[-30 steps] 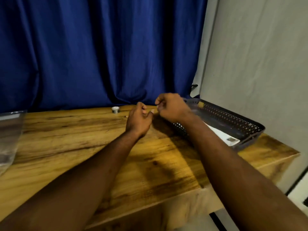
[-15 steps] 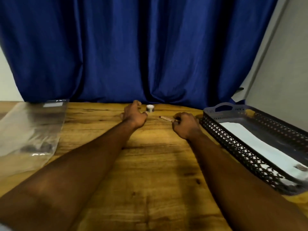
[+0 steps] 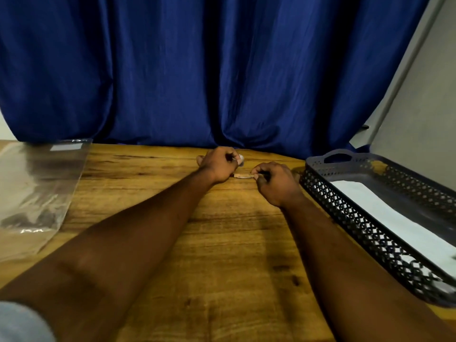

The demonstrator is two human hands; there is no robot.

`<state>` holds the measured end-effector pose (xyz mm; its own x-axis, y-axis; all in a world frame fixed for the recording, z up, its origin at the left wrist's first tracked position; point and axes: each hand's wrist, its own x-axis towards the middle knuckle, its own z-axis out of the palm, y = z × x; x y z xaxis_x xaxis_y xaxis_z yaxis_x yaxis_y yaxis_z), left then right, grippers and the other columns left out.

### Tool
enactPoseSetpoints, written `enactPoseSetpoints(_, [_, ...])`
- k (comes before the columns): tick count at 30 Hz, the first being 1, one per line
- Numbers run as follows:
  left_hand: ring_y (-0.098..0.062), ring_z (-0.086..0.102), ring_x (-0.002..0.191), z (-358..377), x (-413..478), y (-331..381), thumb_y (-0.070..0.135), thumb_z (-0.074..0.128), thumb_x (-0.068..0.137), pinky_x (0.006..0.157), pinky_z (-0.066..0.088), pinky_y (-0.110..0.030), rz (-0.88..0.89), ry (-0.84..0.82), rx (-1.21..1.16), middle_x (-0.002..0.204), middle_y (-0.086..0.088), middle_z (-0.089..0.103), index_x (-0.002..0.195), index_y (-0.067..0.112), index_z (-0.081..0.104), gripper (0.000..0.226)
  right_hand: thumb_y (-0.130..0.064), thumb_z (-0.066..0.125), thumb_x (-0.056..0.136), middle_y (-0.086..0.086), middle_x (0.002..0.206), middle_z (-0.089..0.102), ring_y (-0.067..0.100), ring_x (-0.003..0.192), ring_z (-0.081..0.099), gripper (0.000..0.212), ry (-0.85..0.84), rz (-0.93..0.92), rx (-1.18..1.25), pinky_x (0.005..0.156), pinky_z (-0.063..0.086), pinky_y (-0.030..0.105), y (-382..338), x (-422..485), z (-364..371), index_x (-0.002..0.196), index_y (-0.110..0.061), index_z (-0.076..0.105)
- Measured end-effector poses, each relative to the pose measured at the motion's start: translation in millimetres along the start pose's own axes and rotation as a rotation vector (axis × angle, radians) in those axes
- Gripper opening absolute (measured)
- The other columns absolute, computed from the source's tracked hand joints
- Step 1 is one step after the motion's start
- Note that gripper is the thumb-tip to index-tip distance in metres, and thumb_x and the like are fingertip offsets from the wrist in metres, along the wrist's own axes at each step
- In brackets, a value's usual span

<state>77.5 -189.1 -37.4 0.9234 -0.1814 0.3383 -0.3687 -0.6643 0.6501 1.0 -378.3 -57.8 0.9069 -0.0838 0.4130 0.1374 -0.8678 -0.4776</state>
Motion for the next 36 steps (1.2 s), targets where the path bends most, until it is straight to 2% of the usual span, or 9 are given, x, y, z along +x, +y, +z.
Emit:
enactPoseSetpoints(2, [-0.012,0.06,0.11,3.7,-2.0,6.1,0.051,0.067,0.094,0.09,0.019,-0.041,0.033,-0.018,-0.012,0.101,0.021,0.072,0.09,0.036,0.072,0.017,-0.042,0.054,0.085,-0.017,0.107,0.066,0.019,0.114,0.06,0.019,0.006,-0.004,0.001,0.107,0.044,0.061,0.3,0.6,0.7,0.09,-0.059,0.061])
enactPoseSetpoints(6, [-0.01,0.06,0.111,7.7,-5.3,11.0,0.059,0.064,0.093,0.094,0.023,-0.044,0.097,-0.019,0.022,0.103,0.021,0.073,0.094,0.037,0.073,0.023,-0.043,0.057,0.087,-0.012,0.113,0.068,0.021,0.117,0.06,0.022,0.009,0.0,-0.014,0.107,0.044,0.06,0.7,2.0,2.0,0.104,-0.051,0.067])
enactPoseSetpoints(11, [-0.009,0.06,0.112,6.0,-7.9,10.2,0.06,0.063,0.091,0.095,0.027,-0.046,0.121,-0.006,0.021,0.104,0.023,0.072,0.095,0.04,0.071,0.022,-0.044,0.054,0.084,-0.011,0.113,0.069,0.023,0.115,0.061,0.024,0.011,0.01,0.0,0.104,0.046,0.058,-0.5,2.2,1.8,0.102,-0.054,0.067])
enactPoseSetpoints(17, [-0.011,0.056,0.117,0.5,-20.8,16.4,0.053,0.067,0.091,0.094,0.028,-0.043,0.14,0.018,-0.027,0.123,0.015,0.063,0.114,0.039,0.06,0.027,-0.053,0.052,0.079,-0.016,0.12,0.072,0.016,0.119,0.065,0.04,0.014,-0.005,0.043,0.106,0.047,0.06,2.9,2.0,2.3,0.119,-0.053,0.06])
enactPoseSetpoints(19, [-0.013,0.054,0.121,-3.5,-26.8,15.9,0.053,0.065,0.093,0.097,0.029,-0.044,0.117,0.025,-0.024,0.128,0.012,0.059,0.119,0.039,0.055,0.031,-0.054,0.054,0.078,-0.018,0.116,0.072,0.011,0.115,0.066,0.04,0.058,-0.014,0.059,0.104,0.049,0.058,-0.8,-0.5,-0.6,0.116,-0.048,0.065])
enactPoseSetpoints(24, [-0.016,0.05,0.125,-23.4,-45.1,7.9,0.049,0.063,0.096,0.104,0.031,-0.045,0.053,0.036,-0.021,0.13,0.01,0.055,0.121,0.037,0.053,0.03,-0.041,0.061,0.086,-0.01,0.108,0.071,0.016,0.107,0.062,0.022,0.205,-0.078,0.027,0.099,0.051,0.048,-16.6,-21.2,-23.8,0.102,-0.032,0.073])
enactPoseSetpoints(28, [-0.019,0.049,0.126,-47.4,-62.2,-2.5,0.052,0.063,0.095,0.106,0.035,-0.045,-0.007,0.028,0.019,0.131,0.006,0.055,0.118,0.034,0.055,0.03,-0.038,0.061,0.089,-0.012,0.1,0.07,0.012,0.098,0.064,0.013,0.144,-0.074,0.033,0.09,0.058,0.042,-29.6,-35.0,-25.3,0.096,-0.032,0.071])
enactPoseSetpoints(32, [-0.022,0.047,0.131,-78.0,-89.7,-12.7,0.054,0.062,0.095,0.112,0.038,-0.051,-0.048,0.024,0.085,0.139,0.002,0.052,0.124,0.029,0.056,0.039,-0.03,0.065,0.089,-0.011,0.102,0.071,0.015,0.102,0.063,0.008,0.044,-0.183,0.034,0.092,0.056,0.042,-69.8,-53.0,-19.4,0.092,-0.031,0.072])
enactPoseSetpoints(36, [-0.029,0.041,0.138,-118.0,-109.7,-37.0,0.057,0.056,0.095,0.114,0.035,-0.052,0.001,0.056,0.337,0.149,-0.007,0.049,0.14,0.023,0.047,0.057,-0.022,0.067,0.091,-0.016,0.095,0.067,0.008,0.1,0.059,0.009,0.007,-0.219,0.047,0.088,0.053,0.035,-116.0,-67.3,-11.2,0.09,-0.03,0.071])
